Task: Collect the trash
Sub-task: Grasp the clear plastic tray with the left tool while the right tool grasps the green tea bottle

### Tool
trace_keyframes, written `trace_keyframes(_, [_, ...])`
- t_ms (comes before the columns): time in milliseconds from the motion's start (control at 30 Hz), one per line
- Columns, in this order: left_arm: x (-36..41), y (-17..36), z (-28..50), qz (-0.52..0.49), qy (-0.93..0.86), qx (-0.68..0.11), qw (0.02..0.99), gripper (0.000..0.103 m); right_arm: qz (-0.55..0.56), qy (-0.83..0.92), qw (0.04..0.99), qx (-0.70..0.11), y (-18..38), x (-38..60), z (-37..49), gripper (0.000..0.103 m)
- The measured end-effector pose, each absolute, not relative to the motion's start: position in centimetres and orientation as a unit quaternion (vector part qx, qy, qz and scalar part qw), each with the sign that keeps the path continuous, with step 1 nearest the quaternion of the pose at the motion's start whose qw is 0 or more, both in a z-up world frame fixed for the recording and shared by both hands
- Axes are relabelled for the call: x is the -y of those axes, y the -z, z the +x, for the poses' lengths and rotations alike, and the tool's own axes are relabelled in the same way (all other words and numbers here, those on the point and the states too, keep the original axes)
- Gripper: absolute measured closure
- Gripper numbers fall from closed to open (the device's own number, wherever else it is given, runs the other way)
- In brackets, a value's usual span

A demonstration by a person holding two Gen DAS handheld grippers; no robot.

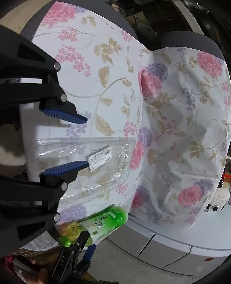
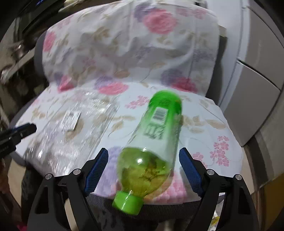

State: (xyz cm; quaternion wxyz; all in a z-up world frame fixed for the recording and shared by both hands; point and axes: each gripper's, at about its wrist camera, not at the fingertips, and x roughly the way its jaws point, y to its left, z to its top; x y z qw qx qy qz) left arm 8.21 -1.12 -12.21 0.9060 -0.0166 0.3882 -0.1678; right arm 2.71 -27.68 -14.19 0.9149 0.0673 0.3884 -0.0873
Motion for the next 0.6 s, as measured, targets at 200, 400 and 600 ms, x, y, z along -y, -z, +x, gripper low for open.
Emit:
trace_keyframes(200, [1.7,12.5,9.7,-0.018,0.167,-0.387,0.906,0.060,0.097,0.135,0.912,-0.374,14.1,28.8,4.9,0.022])
trace_keyframes(400, [2.1,13.3,10.2,-0.013,0.174,-0.393,0.903,0.060,0.101,0.137,0.903,-0.394,15.2,28.4,6.6,0.028])
trace_keyframes(600, [2.2,13.9,10.6,-0.012,0.182,-0.404,0.896,0.060,0.135,0.134,0.891,-0.412,16.4,28.9,7.4,0.026])
